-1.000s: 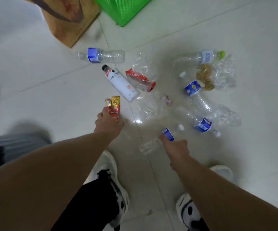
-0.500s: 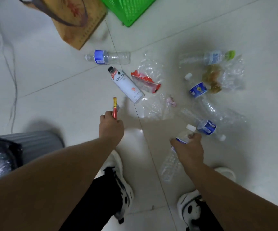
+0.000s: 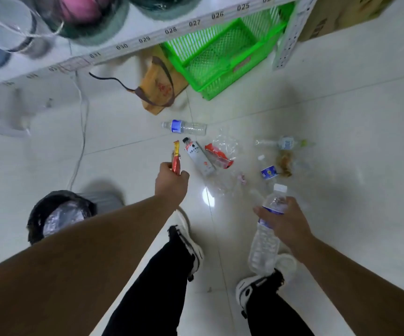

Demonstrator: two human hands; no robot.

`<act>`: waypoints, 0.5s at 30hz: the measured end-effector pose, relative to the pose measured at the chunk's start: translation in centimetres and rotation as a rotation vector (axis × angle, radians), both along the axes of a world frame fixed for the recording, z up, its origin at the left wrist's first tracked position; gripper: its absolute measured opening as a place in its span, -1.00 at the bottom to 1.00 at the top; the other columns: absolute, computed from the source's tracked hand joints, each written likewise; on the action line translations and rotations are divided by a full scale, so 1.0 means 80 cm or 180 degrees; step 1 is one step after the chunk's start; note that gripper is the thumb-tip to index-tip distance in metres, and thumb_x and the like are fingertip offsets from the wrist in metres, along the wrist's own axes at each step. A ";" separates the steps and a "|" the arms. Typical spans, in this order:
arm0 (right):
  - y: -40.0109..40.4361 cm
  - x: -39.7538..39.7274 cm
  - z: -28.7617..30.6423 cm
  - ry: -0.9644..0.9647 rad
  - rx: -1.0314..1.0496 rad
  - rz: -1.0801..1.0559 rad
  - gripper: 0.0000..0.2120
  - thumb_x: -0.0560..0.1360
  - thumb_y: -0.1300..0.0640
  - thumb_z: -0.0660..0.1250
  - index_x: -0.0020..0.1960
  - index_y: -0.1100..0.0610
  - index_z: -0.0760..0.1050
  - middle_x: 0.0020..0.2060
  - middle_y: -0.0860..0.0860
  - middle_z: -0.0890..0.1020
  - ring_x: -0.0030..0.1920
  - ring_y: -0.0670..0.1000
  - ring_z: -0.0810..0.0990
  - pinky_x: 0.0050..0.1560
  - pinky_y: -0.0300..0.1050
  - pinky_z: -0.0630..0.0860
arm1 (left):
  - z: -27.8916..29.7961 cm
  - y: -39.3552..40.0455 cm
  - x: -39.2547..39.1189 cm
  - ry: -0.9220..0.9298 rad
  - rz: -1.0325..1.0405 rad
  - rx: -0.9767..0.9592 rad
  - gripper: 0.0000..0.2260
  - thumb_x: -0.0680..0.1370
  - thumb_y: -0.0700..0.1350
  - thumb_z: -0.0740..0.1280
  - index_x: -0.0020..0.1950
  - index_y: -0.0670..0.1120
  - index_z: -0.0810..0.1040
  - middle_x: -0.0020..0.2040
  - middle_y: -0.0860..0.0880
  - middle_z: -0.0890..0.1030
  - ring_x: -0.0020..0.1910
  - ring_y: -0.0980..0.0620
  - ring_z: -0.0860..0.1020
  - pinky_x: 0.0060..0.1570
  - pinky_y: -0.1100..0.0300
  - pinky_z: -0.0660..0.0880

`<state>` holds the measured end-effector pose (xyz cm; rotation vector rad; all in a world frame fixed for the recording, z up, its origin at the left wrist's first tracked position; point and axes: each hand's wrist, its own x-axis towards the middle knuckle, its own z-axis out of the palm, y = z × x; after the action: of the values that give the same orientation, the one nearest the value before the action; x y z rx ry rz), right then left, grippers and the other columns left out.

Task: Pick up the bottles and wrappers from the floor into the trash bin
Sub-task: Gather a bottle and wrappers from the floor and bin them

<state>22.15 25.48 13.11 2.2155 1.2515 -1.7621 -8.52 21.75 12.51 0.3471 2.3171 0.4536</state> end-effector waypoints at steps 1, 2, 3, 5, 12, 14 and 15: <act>0.009 0.001 0.002 0.0002 -0.0037 0.0038 -0.27 0.30 -0.18 0.70 0.31 0.05 0.47 0.09 0.13 0.72 0.09 0.19 0.72 0.20 0.22 0.66 | -0.003 0.005 0.001 -0.0016 0.0037 -0.0010 -0.79 0.57 0.00 0.37 0.15 0.05 0.43 -0.10 0.02 0.58 -0.24 0.06 0.57 -0.39 0.19 0.36; 0.019 0.001 0.000 -0.0014 -0.0065 0.0053 -0.28 0.30 -0.19 0.70 0.30 0.03 0.47 0.07 0.11 0.72 0.05 0.15 0.74 0.14 0.19 0.68 | -0.010 0.010 0.001 -0.0035 0.0068 -0.0015 -0.78 0.56 0.02 0.40 0.13 0.05 0.43 -0.10 0.03 0.57 -0.23 0.07 0.56 -0.39 0.20 0.36; 0.028 0.000 -0.004 -0.0023 -0.0072 0.0040 -0.33 0.30 -0.18 0.70 0.26 0.00 0.49 0.03 0.08 0.73 -0.03 0.07 0.75 0.03 0.12 0.69 | -0.020 0.015 0.001 -0.0071 0.0107 -0.0030 -0.77 0.55 0.03 0.42 0.10 0.05 0.42 -0.10 0.02 0.57 -0.22 0.05 0.57 -0.39 0.19 0.40; 0.048 -0.006 -0.022 0.0058 -0.0032 -0.0042 -0.48 0.32 -0.14 0.71 0.14 -0.03 0.55 -0.11 0.02 0.75 -0.27 -0.09 0.73 -0.25 -0.07 0.62 | -0.048 0.025 -0.003 -0.0159 0.0147 -0.0089 -0.73 0.52 0.06 0.44 0.07 0.03 0.41 -0.07 0.00 0.56 -0.18 -0.01 0.59 -0.32 0.08 0.55; 0.089 -0.071 -0.180 0.0592 -0.0164 -0.0072 -0.44 0.34 -0.18 0.70 0.20 0.04 0.60 -0.02 0.03 0.76 -0.03 0.09 0.79 -0.09 0.03 0.72 | -0.224 0.066 -0.007 -0.0145 0.0444 -0.0373 -0.48 0.54 0.12 0.48 0.34 -0.12 0.39 0.23 -0.15 0.51 0.15 -0.23 0.60 0.22 -0.17 0.59; 0.102 -0.084 -0.233 0.0611 -0.0151 0.0126 -0.37 0.33 -0.24 0.68 0.26 -0.03 0.53 0.05 -0.02 0.71 0.03 0.07 0.75 0.00 0.04 0.70 | -0.284 0.083 -0.003 -0.0071 0.0594 -0.0451 -0.43 0.54 0.15 0.48 0.38 -0.13 0.36 0.27 -0.18 0.47 0.21 -0.25 0.57 0.27 -0.18 0.55; 0.109 -0.087 -0.257 0.0582 -0.0167 0.0187 -0.32 0.32 -0.27 0.67 0.29 -0.06 0.48 0.10 -0.05 0.67 0.07 0.05 0.72 0.08 0.08 0.70 | -0.313 0.092 0.002 0.0016 0.0603 -0.0527 -0.38 0.54 0.20 0.48 0.40 -0.13 0.35 0.30 -0.19 0.45 0.24 -0.25 0.54 0.30 -0.19 0.53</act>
<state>15.19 34.20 -7.46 2.0072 1.2719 -1.9880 -8.40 29.13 -12.53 0.0487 2.3835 0.3491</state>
